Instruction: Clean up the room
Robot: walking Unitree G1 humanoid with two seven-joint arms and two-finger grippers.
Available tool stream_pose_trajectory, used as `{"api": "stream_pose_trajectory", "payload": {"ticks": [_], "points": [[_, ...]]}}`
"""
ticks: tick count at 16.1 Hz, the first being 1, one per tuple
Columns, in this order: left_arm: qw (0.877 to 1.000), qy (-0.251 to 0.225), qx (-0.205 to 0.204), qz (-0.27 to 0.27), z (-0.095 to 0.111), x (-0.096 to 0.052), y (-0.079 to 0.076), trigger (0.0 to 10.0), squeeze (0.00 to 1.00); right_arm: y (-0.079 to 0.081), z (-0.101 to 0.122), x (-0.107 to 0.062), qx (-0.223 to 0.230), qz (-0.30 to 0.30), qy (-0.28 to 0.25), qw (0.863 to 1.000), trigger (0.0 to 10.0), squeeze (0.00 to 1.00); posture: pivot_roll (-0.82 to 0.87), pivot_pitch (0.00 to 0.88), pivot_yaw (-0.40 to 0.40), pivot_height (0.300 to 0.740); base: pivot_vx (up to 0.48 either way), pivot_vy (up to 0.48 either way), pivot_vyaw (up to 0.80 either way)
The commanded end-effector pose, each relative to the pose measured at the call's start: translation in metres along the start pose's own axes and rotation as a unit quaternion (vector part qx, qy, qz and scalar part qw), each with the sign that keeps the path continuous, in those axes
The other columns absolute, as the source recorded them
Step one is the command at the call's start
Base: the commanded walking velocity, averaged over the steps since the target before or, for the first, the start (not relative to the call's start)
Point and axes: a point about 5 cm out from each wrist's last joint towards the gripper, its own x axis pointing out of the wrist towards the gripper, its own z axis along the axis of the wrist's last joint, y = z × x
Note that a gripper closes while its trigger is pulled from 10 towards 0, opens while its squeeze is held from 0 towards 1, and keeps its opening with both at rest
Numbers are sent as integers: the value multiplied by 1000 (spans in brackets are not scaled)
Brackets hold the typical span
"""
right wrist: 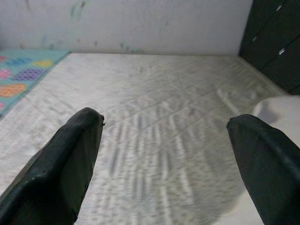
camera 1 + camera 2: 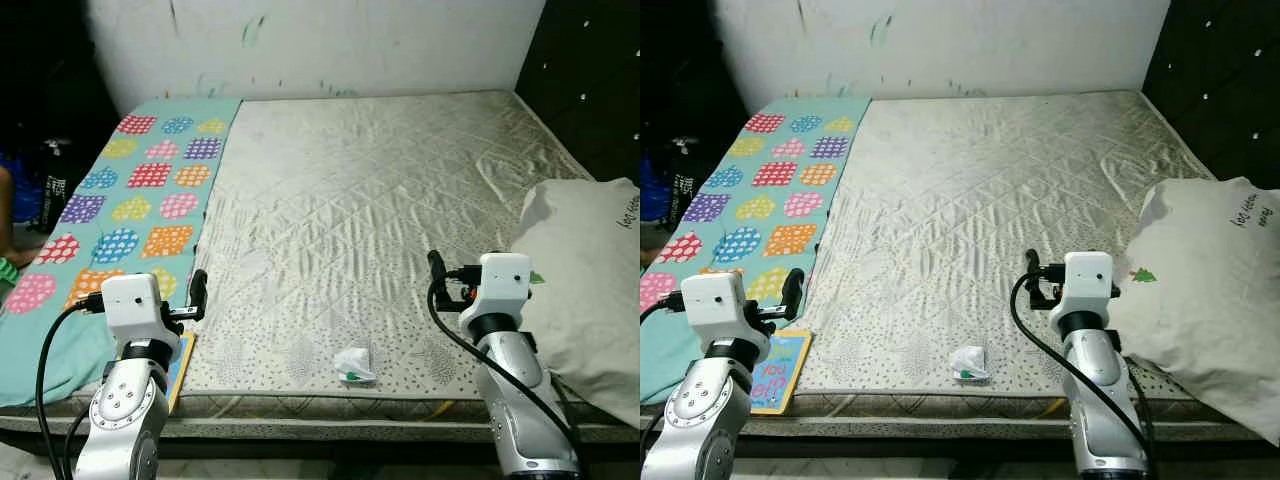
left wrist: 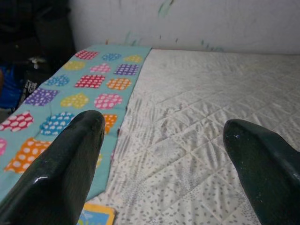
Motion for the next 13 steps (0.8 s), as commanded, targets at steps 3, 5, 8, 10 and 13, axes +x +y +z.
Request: {"api": "stream_pose_trajectory", "payload": {"ticks": [3, 5, 8, 10, 13], "points": [[1000, 12, -8, 7, -3, 1, 3, 10000, 0, 8, 0, 0, 48, 27, 15, 998, 10000, 0, -88, 25, 60, 740, 0, 0, -419], [1000, 17, -22, 10, -4, 2, 2, 10000, 0, 13, -3, 1, 68, 49, 33, 996, 10000, 0, -90, 26, 55, 740, 0, 0, -244], [999, 21, -32, 12, -6, 2, 1, 10000, 0, 13, -6, 1, 91, 52, 46, 993, 10000, 0, -93, 21, 48, 740, 0, 0, 0], [999, 22, -35, 11, -7, 2, 0, 10000, 0, 12, -2, 1, 82, 59, 32, 994, 10000, 0, -92, 15, 46, 740, 0, 0, 0], [999, 24, -37, 7, -8, 2, -1, 10000, 0, 13, 1, 1, 79, 59, 27, 995, 10000, 0, -94, 13, 47, 740, 0, 0, 0]]}}
